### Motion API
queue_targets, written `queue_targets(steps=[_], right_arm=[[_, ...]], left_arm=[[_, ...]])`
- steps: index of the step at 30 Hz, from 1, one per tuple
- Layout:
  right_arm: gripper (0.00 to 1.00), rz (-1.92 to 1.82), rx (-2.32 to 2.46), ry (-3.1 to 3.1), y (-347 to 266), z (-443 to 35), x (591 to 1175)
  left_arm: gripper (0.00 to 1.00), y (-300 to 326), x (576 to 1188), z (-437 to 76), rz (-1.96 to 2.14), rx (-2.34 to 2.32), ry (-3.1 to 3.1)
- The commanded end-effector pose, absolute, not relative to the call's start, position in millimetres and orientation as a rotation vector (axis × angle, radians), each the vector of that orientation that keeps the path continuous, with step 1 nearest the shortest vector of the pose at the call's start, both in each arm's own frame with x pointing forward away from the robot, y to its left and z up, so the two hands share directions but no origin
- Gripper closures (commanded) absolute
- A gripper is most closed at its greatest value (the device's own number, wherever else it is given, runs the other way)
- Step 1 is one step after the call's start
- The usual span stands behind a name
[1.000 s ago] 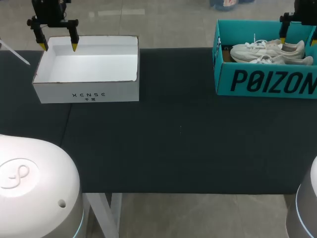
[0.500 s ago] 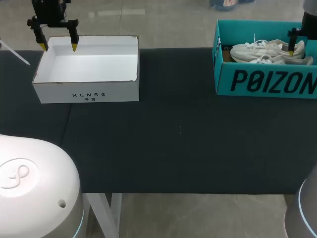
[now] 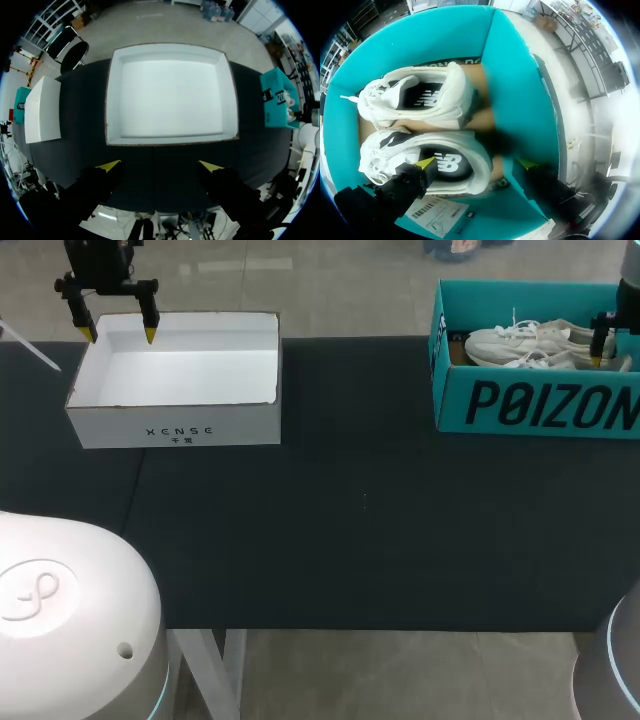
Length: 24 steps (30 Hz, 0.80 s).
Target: Take the shoe out of the shoebox, open the shoe tongue, remove and reinsert the insole, then place the shoe into the shoebox
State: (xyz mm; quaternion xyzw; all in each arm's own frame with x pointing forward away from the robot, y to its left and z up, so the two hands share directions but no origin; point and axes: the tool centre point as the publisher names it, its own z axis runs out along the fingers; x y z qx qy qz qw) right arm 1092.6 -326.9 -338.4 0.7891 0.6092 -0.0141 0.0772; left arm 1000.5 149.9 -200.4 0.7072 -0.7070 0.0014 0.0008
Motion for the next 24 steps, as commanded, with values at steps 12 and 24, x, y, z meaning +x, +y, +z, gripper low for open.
queue_targets(steps=[12,24], right_arm=[[0.52,-0.108,2.378,1.826,-326,-379,1097],[1.0,-0.172,2.357,1.732,-339,-365,1093]], left_arm=[[0.0,150,1000,-200,0.003,2.221,-2.22],[0.0,150,1000,-200,0.003,2.221,-2.22]])
